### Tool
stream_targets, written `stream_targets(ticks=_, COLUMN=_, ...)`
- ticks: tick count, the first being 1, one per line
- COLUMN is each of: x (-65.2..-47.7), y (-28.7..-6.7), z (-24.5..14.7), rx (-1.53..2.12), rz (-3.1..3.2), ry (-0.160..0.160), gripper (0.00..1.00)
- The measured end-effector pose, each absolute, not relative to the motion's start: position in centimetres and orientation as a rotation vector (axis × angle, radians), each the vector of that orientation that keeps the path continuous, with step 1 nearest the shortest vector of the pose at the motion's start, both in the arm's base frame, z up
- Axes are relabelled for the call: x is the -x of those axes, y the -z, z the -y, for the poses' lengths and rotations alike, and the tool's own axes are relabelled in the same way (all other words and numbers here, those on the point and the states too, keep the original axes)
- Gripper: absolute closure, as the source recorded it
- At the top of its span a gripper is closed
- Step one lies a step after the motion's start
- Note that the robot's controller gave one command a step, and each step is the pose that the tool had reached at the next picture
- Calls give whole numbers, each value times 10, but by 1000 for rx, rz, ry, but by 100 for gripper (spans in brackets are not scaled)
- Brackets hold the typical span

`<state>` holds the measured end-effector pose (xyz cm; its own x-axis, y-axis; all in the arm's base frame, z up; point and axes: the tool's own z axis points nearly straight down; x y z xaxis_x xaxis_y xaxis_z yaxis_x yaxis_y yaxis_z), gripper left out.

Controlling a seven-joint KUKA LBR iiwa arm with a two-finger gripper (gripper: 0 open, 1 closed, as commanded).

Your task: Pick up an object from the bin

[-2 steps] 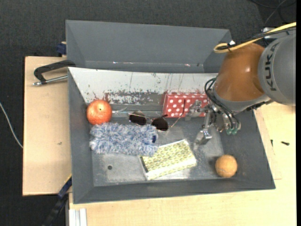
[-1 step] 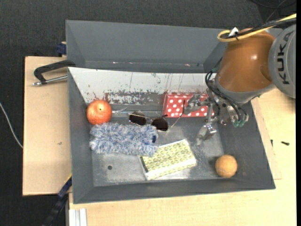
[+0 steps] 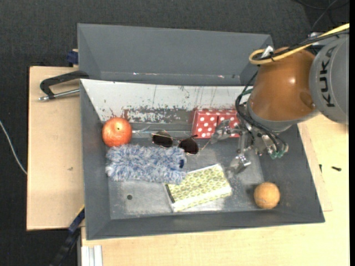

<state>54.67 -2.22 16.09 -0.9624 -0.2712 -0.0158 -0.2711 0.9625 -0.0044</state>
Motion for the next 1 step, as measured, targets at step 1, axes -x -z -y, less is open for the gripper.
stream_targets(ticks=1, x=-550, y=-98, z=14, rx=656, rz=-3066, ry=1, gripper=0)
